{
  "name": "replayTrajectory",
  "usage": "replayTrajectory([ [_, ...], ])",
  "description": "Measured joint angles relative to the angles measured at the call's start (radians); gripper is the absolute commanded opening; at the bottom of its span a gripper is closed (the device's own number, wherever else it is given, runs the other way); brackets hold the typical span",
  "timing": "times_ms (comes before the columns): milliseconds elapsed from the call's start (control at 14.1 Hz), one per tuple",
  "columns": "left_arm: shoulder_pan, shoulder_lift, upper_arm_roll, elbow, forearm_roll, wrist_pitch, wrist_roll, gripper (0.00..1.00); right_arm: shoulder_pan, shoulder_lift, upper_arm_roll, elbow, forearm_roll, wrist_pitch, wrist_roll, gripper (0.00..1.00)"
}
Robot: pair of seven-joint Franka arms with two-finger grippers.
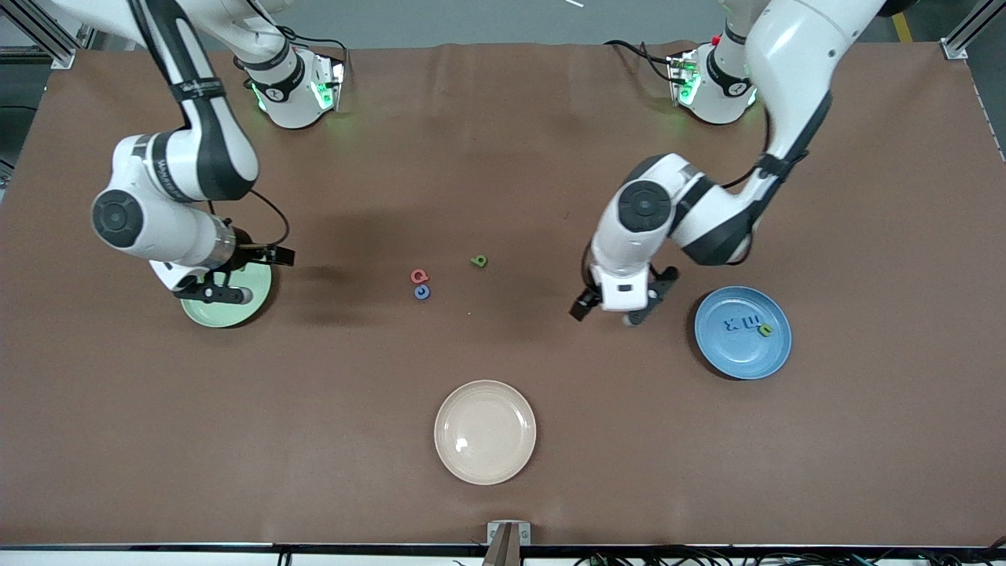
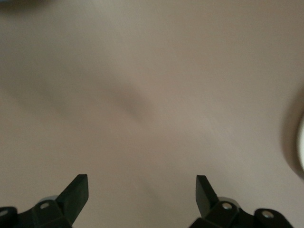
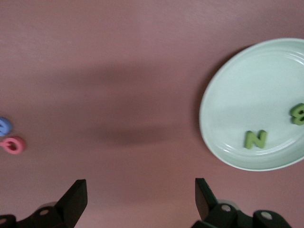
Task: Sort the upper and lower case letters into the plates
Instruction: 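Move the left gripper to the green q while the right reaches the c, then grasp the q with the left gripper while the right gripper grasps the c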
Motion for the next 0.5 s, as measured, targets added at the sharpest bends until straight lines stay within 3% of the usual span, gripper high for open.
replayTrajectory([
  [284,-0.201,0.195,0.07,0.245,-0.104,-0.041,-0.168,0.95,0.151,0.113,0.002,0.07,0.006,0.104,0.165,1.0],
  [498,-0.299,0.268,0.092,0.31,-0.115,-0.046,-0.277,0.95,0.247,0.221,0.003,0.105,0.006,0.223,0.29,1.0],
])
